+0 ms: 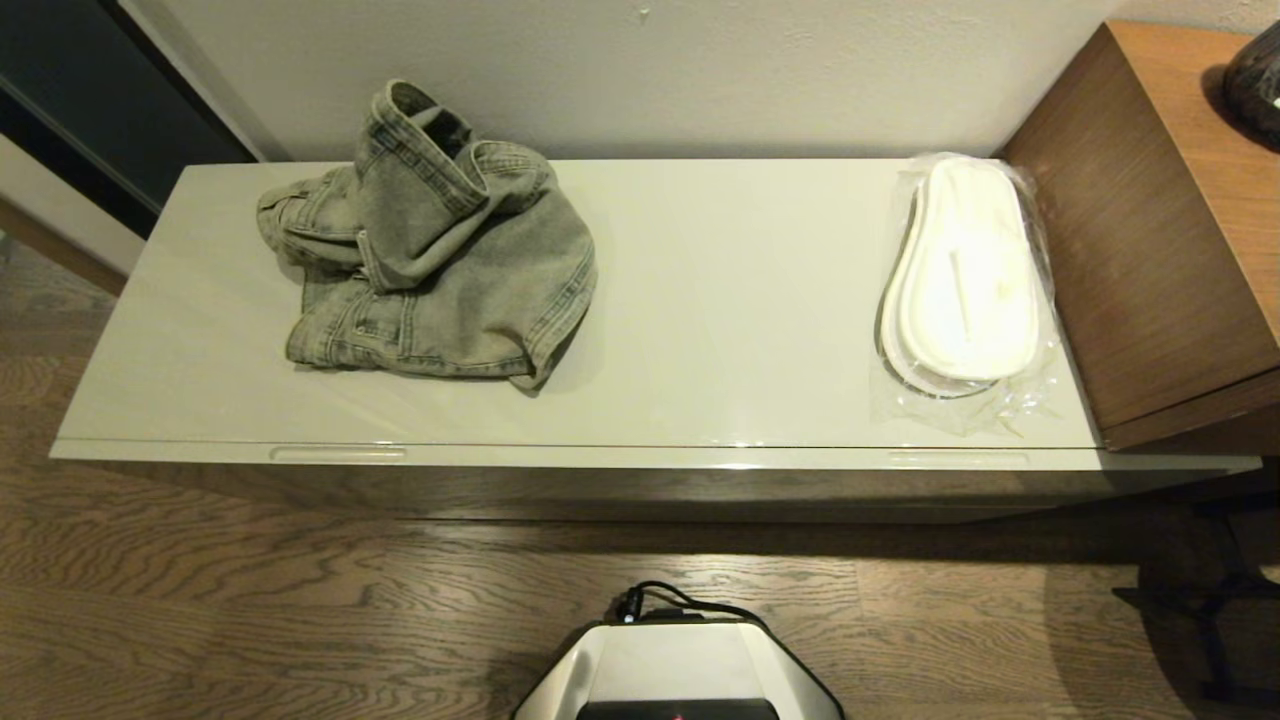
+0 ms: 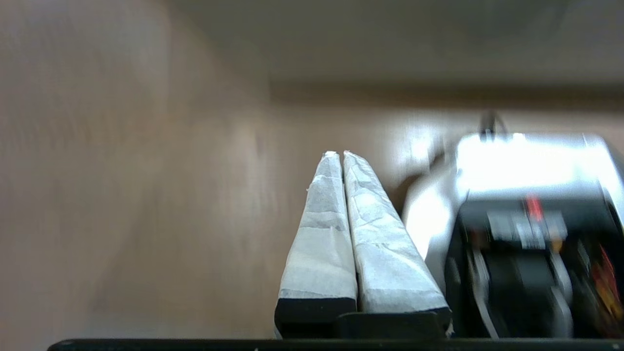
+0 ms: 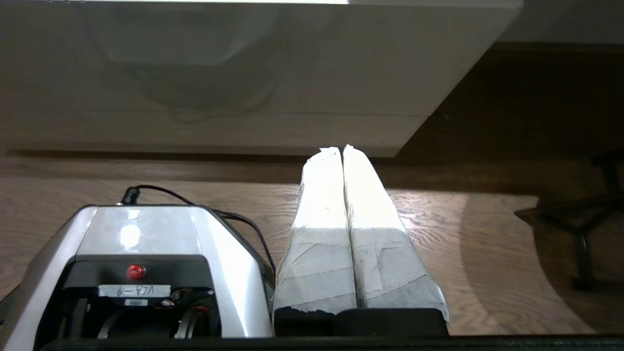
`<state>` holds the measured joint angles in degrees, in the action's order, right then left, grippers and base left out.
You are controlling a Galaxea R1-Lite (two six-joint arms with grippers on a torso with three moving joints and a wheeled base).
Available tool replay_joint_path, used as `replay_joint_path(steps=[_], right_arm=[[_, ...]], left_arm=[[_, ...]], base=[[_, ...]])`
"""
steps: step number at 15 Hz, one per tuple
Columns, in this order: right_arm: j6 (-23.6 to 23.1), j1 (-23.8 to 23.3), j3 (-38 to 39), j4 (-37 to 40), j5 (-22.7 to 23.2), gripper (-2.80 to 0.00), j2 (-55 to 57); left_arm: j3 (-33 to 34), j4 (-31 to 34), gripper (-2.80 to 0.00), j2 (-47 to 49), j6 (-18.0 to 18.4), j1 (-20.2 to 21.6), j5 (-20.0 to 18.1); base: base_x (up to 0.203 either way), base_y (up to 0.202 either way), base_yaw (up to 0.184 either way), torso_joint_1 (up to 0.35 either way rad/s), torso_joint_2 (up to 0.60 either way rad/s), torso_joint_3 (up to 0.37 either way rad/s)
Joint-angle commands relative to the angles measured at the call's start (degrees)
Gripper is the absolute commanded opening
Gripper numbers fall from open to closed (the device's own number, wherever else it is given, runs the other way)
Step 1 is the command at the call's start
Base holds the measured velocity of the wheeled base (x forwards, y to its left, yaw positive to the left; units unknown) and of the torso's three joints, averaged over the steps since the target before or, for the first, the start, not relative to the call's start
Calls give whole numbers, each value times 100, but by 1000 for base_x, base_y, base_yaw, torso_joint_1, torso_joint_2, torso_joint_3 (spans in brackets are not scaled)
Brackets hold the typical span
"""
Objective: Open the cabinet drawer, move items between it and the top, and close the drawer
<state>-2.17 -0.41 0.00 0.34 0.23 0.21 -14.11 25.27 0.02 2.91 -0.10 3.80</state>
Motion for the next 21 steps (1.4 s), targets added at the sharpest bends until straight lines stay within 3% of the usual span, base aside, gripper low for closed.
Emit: replay_joint_path(steps=[1, 2, 3, 6, 21], right_arm=[[-3, -3, 9, 1, 3, -280, -3], [-3, -3, 9, 1, 3, -280, -2], [-3, -3, 9, 1, 3, -280, 3], [-3, -3, 9, 1, 3, -280, -3], [182, -3, 0, -25, -14, -280, -3]], left_arm=[[1034, -2351, -280, 7, 217, -8, -168], [1340, -2966, -280, 6, 271, -8, -271], [1420, -3120, -280, 6, 304, -8, -349], [1411, -2395, -280, -2, 289, -8, -467], [1411, -2395, -280, -2, 271, -8, -459]], base=[[0, 0, 0, 0, 0, 0], [0, 0, 0, 0, 0, 0], [0, 0, 0, 0, 0, 0], [0, 0, 0, 0, 0, 0], [0, 0, 0, 0, 0, 0]])
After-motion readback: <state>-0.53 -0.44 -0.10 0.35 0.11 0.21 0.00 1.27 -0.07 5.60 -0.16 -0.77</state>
